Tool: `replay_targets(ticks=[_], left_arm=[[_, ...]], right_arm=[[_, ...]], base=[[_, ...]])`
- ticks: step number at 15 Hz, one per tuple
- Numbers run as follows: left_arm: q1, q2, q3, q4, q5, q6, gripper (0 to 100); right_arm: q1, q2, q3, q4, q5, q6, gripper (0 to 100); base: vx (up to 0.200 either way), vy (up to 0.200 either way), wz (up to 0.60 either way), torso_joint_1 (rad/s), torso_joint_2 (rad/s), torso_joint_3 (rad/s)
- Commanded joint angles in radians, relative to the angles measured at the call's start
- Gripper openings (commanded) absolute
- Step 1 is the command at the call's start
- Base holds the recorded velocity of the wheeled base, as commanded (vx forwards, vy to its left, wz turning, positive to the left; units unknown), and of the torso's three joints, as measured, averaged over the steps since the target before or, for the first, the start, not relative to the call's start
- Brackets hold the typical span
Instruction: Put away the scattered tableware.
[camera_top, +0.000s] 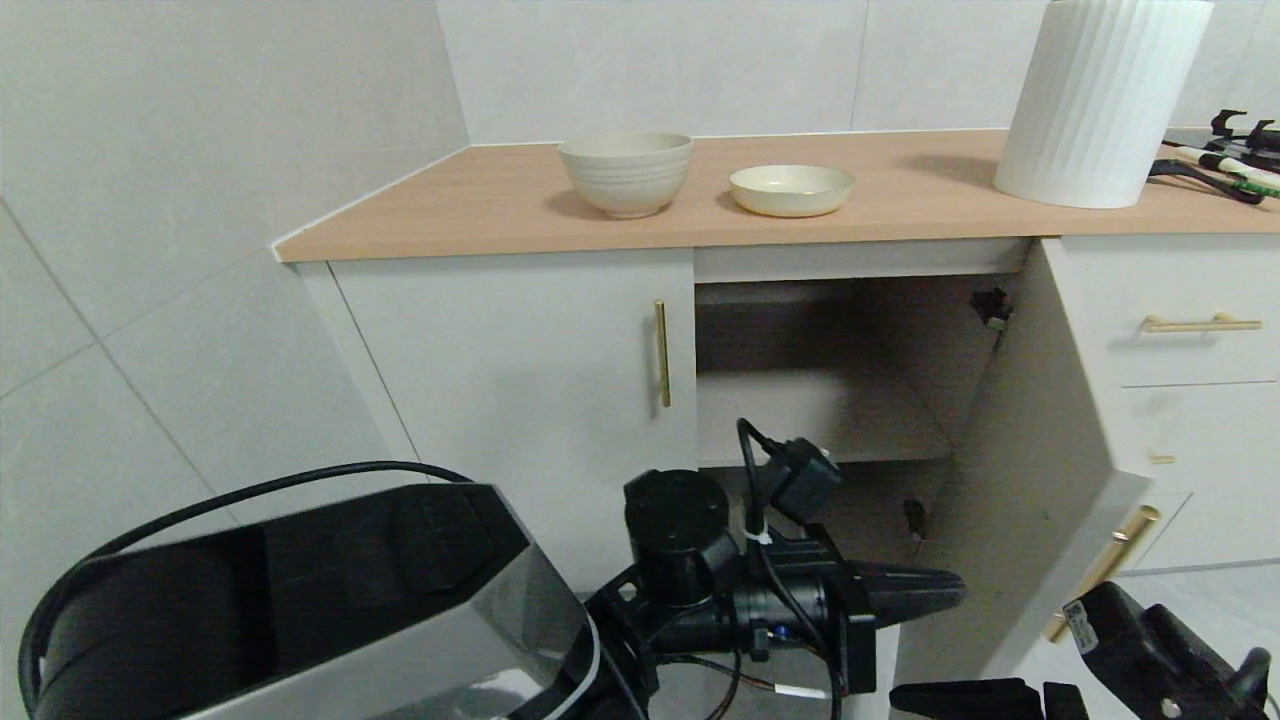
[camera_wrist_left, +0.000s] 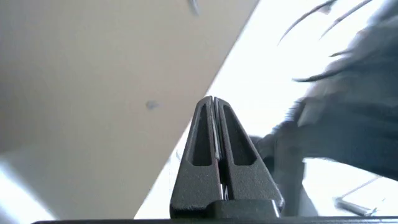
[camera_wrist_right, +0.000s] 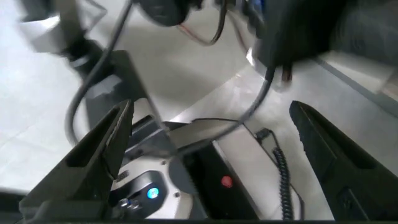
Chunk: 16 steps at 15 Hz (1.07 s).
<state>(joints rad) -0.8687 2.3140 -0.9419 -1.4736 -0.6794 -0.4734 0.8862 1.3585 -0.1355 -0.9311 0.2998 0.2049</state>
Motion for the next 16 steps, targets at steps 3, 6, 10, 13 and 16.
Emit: replay_targets(ticks=[3,6,10,13,16], left_arm=[[0.063,-0.018,0.018,-0.025,-0.022,-0.025,0],[0.094,-0.07,0.023,0.061,0.003,-0.024,0],[0.149,-0.137,0.029,0.153,0.049,-0.024,0],[0.212,-0.231,0.051,0.269,0.087,-0.024,0],[0.33,-0.332,0.107,0.305,0.09,-0.01,0]], right_arm=[[0.002,-0.021,0.001,0.0,0.001,0.001,100],[-0.001,-0.022,-0.006,-0.003,-0.001,0.002,100],[-0.015,-0.024,-0.013,-0.005,0.001,0.025,100],[-0.015,-0.027,-0.021,-0.005,-0.001,0.025,100],[-0.056,-0.01,-0.038,-0.005,-0.001,0.025,100]], base=[[0.0,0.0,0.0,0.0,0.0,0.0],[0.0,0.0,0.0,0.0,0.0,0.0],[0.0,0.0,0.0,0.0,0.0,0.0],[0.0,0.0,0.0,0.0,0.0,0.0],[0.0,0.0,0.0,0.0,0.0,0.0]])
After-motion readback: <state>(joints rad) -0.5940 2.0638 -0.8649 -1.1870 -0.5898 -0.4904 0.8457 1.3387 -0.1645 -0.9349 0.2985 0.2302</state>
